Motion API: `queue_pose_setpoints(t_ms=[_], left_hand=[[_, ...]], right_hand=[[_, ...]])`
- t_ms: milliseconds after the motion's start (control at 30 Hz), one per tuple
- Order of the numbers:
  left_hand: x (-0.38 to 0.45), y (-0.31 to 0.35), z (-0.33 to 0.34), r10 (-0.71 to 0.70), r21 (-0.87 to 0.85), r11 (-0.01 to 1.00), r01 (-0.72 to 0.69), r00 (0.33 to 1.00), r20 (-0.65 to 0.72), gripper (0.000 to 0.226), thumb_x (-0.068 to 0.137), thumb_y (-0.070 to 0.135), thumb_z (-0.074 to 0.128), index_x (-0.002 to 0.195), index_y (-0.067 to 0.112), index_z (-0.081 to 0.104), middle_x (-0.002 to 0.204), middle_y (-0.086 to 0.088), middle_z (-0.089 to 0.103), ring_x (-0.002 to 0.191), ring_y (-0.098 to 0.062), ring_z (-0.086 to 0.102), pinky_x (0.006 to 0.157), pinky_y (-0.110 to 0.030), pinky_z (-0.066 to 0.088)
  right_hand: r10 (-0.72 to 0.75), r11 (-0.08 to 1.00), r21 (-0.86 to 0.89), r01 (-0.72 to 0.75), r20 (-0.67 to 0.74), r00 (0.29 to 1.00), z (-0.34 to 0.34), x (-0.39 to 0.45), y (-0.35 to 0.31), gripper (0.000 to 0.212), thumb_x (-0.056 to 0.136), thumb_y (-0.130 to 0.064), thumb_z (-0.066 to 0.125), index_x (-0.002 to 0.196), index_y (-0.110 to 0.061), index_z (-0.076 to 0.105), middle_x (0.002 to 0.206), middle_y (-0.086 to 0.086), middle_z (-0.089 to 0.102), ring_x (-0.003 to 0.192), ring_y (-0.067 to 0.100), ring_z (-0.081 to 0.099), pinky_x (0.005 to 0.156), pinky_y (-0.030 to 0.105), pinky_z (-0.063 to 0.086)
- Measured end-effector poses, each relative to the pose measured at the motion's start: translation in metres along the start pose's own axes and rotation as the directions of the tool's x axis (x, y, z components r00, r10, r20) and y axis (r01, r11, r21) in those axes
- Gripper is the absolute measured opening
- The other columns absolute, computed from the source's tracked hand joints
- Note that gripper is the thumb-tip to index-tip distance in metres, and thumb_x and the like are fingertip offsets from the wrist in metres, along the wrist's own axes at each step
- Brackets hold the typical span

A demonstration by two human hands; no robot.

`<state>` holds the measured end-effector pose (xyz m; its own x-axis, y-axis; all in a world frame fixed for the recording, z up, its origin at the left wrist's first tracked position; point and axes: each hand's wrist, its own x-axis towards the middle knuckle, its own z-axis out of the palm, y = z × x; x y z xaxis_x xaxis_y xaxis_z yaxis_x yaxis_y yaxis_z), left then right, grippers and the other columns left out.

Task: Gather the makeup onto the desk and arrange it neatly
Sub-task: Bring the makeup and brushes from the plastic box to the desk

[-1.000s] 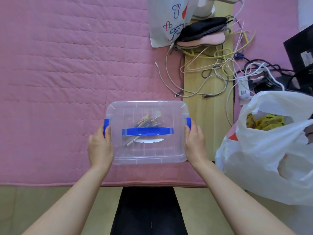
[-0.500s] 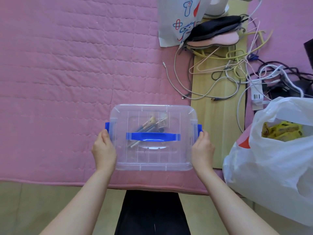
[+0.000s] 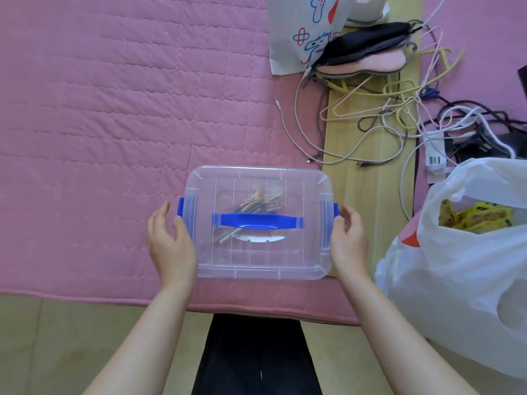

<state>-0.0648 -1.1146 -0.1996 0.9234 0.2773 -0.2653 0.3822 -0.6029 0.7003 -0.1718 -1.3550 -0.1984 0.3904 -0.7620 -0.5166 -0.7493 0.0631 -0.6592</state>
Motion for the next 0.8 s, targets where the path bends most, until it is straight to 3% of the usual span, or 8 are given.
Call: queue_pose_setpoints(t_ms=[67,133,200,267,400,567,800], left_hand=[[-0.015,0.005,0.001,0.240,0.076,0.967,-0.242,0.970,0.043,0.039,0.094,0.007,0.048,0.133,0.012,0.052,0.135,-0.001,0.051,0.126,-0.019,0.040,0.109,-0.026,0.027],[-0.029,0.011,0.006,0.415,0.104,0.895,-0.434,0.896,0.159,0.042,0.090,-0.004,0.053,0.131,0.005,0.053,0.135,-0.008,0.052,0.129,-0.025,0.039,0.113,-0.022,0.021],[-0.040,0.017,0.014,0.512,0.107,0.823,-0.557,0.810,0.286,0.045,0.087,-0.008,0.056,0.130,0.003,0.054,0.136,-0.010,0.051,0.133,-0.028,0.038,0.115,-0.027,0.023],[-0.047,0.021,0.024,0.560,0.140,0.755,-0.641,0.740,0.372,0.045,0.086,-0.005,0.060,0.130,0.004,0.055,0.139,-0.010,0.050,0.136,-0.032,0.036,0.112,-0.042,0.031],[-0.050,0.023,0.037,0.538,0.248,0.684,-0.686,0.704,0.463,0.045,0.089,0.010,0.063,0.133,0.010,0.054,0.147,-0.007,0.043,0.141,-0.034,0.029,0.109,-0.055,0.030],[-0.047,0.018,0.038,0.530,0.299,0.659,-0.690,0.708,0.467,0.040,0.088,0.019,0.065,0.127,0.014,0.058,0.148,-0.005,0.042,0.142,-0.032,0.028,0.111,-0.059,0.021],[-0.037,0.022,0.034,0.541,0.271,0.657,-0.703,0.691,0.480,0.040,0.084,0.017,0.071,0.122,0.015,0.060,0.147,-0.007,0.042,0.141,-0.035,0.029,0.107,-0.064,0.026]], right_hand=[[-0.219,0.968,-0.118,0.222,0.035,0.975,-0.004,-0.008,-0.007,0.043,0.096,-0.012,0.043,0.139,-0.014,0.042,0.140,-0.001,0.046,0.128,0.012,0.043,0.107,0.026,0.031],[-0.389,0.879,-0.244,0.409,0.126,0.912,-0.004,-0.017,-0.013,0.045,0.095,-0.008,0.046,0.140,-0.011,0.041,0.148,0.006,0.038,0.138,0.017,0.032,0.114,0.027,0.024],[-0.429,0.813,-0.337,0.475,0.205,0.880,0.001,-0.025,-0.018,0.045,0.096,-0.013,0.049,0.140,-0.012,0.042,0.153,0.014,0.027,0.144,0.026,0.020,0.118,0.037,0.019],[-0.425,0.732,-0.478,0.486,0.237,0.873,0.007,-0.029,-0.021,0.047,0.096,-0.023,0.051,0.142,-0.015,0.041,0.155,0.021,0.019,0.146,0.034,0.010,0.118,0.048,0.013],[-0.476,0.517,-0.678,0.523,0.281,0.834,0.019,-0.036,-0.023,0.058,0.092,-0.037,0.054,0.145,-0.022,0.036,0.158,0.019,0.010,0.145,0.043,0.003,0.114,0.060,0.006],[-0.564,0.377,-0.652,0.658,0.402,0.722,0.038,-0.046,-0.019,0.056,0.082,-0.035,0.070,0.135,-0.023,0.052,0.153,0.016,0.030,0.141,0.046,0.021,0.107,0.069,0.020],[-0.523,0.408,-0.659,0.633,0.400,0.753,0.045,-0.045,-0.025,0.037,0.078,-0.030,0.076,0.111,-0.015,0.064,0.144,0.014,0.045,0.136,0.046,0.033,0.099,0.075,0.023]])
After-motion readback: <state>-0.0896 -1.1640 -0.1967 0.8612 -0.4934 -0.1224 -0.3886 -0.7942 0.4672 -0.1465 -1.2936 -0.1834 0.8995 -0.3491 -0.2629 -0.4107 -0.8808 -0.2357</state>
